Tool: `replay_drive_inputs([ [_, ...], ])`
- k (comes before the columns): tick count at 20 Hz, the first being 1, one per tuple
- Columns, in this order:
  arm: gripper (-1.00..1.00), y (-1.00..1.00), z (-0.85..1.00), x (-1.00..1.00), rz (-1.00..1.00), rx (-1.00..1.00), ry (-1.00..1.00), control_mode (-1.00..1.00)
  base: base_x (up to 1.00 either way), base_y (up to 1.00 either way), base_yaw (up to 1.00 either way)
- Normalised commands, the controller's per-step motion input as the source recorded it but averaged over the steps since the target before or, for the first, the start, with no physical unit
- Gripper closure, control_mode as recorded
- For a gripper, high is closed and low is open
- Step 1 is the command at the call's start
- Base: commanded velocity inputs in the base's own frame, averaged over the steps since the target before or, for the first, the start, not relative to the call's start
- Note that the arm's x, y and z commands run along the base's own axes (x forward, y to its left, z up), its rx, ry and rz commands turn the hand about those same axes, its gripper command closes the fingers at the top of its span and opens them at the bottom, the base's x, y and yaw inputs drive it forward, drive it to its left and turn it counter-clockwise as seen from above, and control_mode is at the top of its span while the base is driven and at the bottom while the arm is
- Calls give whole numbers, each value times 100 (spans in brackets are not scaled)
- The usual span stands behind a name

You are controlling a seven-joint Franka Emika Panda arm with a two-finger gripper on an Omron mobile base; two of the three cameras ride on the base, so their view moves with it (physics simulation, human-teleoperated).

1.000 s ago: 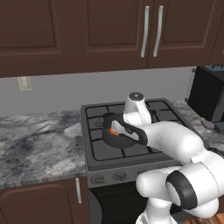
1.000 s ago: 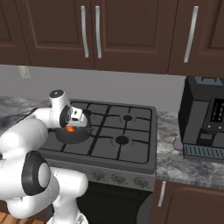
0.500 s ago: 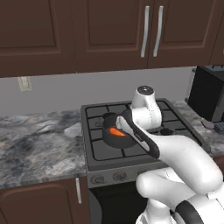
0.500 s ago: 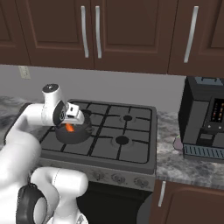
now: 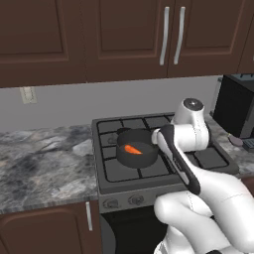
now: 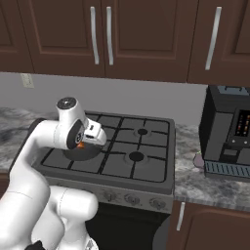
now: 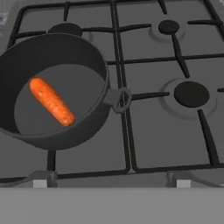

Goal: Put the eggplant and carrot in the pot. Retrieve the spatula and lightly stir the vegetables in the pot.

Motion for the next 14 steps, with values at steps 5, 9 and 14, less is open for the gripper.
replay_drive_inputs([
  [5, -100, -75, 12, -9, -14, 0, 3, -100, 0, 0, 0],
  [9, -100, -74, 0, 0, -15, 0, 4, -100, 0, 0, 0],
  [14, -100, -71, 0, 0, -16, -3, 1, -100, 0, 0, 0],
])
